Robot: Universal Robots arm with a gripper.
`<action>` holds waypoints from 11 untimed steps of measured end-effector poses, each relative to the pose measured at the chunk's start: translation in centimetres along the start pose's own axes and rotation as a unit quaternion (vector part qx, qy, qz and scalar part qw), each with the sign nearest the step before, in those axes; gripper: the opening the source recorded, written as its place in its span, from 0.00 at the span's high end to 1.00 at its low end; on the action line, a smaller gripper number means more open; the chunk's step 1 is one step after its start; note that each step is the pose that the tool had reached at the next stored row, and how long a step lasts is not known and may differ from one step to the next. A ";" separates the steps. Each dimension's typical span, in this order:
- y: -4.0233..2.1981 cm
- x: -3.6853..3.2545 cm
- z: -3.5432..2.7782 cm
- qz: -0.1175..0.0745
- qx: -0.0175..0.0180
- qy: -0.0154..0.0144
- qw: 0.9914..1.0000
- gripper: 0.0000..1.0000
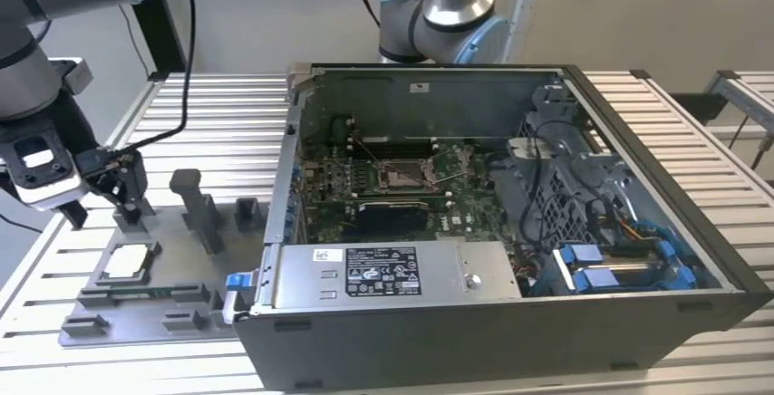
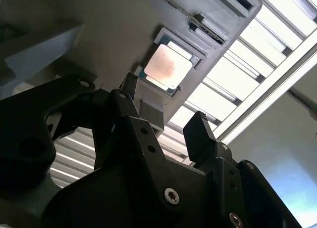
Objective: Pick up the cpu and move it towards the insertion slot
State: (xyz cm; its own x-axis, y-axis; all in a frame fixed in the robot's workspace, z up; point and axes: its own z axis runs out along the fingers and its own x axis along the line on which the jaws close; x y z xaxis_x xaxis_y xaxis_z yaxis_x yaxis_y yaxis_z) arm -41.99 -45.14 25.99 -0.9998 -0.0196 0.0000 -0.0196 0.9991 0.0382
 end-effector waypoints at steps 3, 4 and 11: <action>-0.18 0.00 0.53 0.000 0.000 0.000 1.000 0.00; -0.19 0.01 0.71 0.000 0.000 0.000 1.000 0.00; -0.25 0.00 1.99 0.000 0.000 0.000 1.000 0.00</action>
State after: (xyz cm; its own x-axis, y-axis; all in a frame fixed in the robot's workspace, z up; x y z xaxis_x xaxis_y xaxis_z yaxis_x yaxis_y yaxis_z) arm -41.98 -45.32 23.99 -0.9998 -0.0196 -0.0008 -0.0197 0.9991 0.0382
